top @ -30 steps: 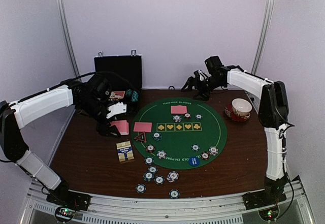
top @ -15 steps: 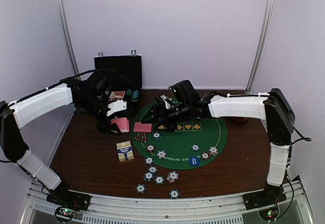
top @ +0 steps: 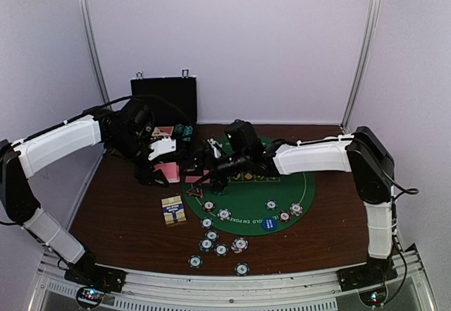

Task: Distribute texas hold em gaming equipment
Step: Pick up the poker card from the face-down deck piles.

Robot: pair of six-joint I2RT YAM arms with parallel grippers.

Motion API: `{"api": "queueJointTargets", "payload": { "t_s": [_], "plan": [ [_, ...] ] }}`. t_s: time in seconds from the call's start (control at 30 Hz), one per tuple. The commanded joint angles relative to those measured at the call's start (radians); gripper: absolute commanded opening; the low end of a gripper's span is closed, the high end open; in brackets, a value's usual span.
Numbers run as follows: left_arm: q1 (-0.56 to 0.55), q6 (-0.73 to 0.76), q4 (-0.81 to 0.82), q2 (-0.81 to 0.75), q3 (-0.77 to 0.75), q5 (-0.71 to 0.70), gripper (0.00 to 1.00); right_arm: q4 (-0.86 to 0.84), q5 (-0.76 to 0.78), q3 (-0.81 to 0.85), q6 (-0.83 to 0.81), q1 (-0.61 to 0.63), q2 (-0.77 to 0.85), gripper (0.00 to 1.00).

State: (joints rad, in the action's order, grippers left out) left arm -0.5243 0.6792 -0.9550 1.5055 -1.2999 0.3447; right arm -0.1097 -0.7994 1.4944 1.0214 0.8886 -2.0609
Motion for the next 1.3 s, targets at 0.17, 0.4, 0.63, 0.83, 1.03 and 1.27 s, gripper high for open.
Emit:
{"api": "queueJointTargets", "payload": {
  "t_s": [0.17,0.4,0.63,0.83,1.03,1.27],
  "plan": [
    [0.001,-0.013,0.013,0.008,-0.034,0.028,0.28,-0.088,-0.057,0.107,0.051,0.004,-0.061,0.87],
    [0.001,-0.017,0.015,0.010,-0.041,0.030,0.28,-0.082,-0.089,0.175,0.062,0.014,-0.118,0.87],
    [0.001,-0.017,0.014,0.011,-0.035,0.027,0.28,-0.085,-0.138,0.252,0.085,0.035,-0.183,0.86],
    [0.001,-0.019,0.012,0.004,-0.042,0.031,0.28,-0.056,-0.147,0.298,0.094,0.035,-0.225,0.82],
    [0.002,-0.018,0.000,0.000,-0.046,0.052,0.27,-0.060,-0.123,0.276,0.115,0.008,-0.228,0.76],
    [0.001,-0.020,0.001,-0.007,-0.047,0.054,0.27,0.007,-0.104,0.207,0.064,-0.033,-0.173,0.71]
  ]
}}
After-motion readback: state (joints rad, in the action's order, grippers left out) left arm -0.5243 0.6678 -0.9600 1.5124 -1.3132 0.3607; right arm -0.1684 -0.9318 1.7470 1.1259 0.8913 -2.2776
